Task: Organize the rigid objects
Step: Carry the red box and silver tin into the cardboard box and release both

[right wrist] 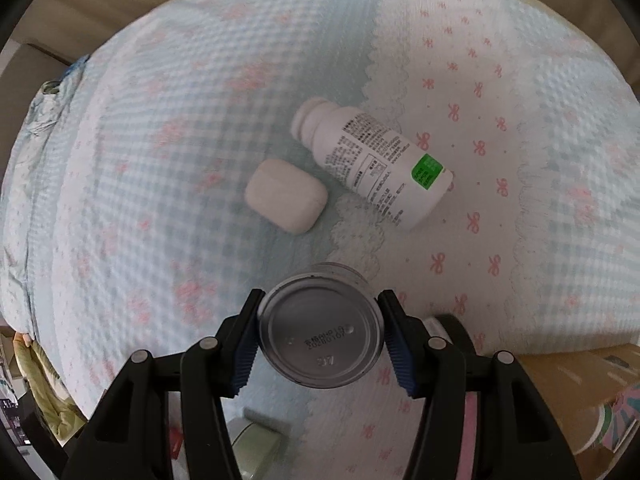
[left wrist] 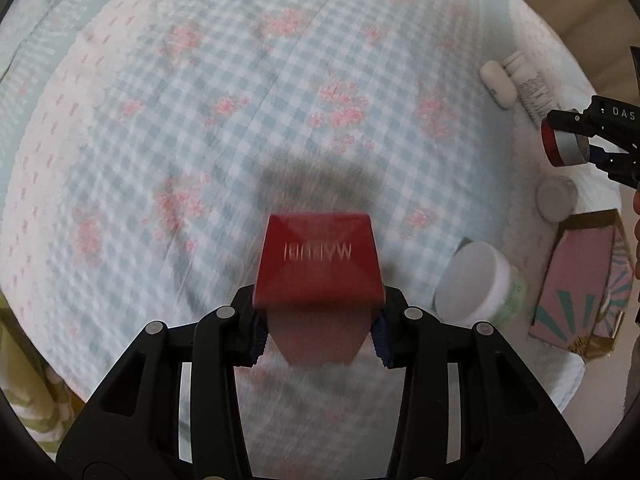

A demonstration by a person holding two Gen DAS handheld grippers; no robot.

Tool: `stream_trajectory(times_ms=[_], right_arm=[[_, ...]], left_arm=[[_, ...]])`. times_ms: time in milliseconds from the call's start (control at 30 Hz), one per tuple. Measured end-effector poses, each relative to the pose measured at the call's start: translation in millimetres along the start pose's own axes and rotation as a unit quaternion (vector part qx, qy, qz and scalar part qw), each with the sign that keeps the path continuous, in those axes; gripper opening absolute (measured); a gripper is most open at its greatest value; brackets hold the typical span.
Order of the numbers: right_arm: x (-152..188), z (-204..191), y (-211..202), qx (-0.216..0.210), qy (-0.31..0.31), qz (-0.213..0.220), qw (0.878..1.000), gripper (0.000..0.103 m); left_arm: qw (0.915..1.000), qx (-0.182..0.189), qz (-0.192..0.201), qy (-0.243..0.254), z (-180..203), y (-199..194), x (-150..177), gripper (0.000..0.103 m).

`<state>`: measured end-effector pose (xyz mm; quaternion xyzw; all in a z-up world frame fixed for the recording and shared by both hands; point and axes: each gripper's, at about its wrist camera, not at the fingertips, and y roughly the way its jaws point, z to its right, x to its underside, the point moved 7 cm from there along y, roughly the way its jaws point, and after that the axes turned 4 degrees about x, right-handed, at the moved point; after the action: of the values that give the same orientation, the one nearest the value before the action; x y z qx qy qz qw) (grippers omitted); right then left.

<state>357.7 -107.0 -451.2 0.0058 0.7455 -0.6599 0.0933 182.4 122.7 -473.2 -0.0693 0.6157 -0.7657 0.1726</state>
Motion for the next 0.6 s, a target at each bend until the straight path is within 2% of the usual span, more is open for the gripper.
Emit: stream_trajectory(times_ms=[167, 333, 600], right_arm=[[15, -4, -31, -0.007, -0.002, 0.019, 1.000, 0.053], [33, -14, -59, -0.011, 0.001, 0.034, 0.999, 0.053], [85, -19, -117, -0.026, 0.019, 0.052, 0.998, 0.053]], left_arm=[[0.9997, 0.005, 0.021, 0.014, -9, -34, 11, 0.038], [0.9985, 0.016, 0.042, 0.032, 11, -76, 19, 0.038], [0.9926, 0.036, 0.075, 0.088, 62, -111, 13, 0.038]])
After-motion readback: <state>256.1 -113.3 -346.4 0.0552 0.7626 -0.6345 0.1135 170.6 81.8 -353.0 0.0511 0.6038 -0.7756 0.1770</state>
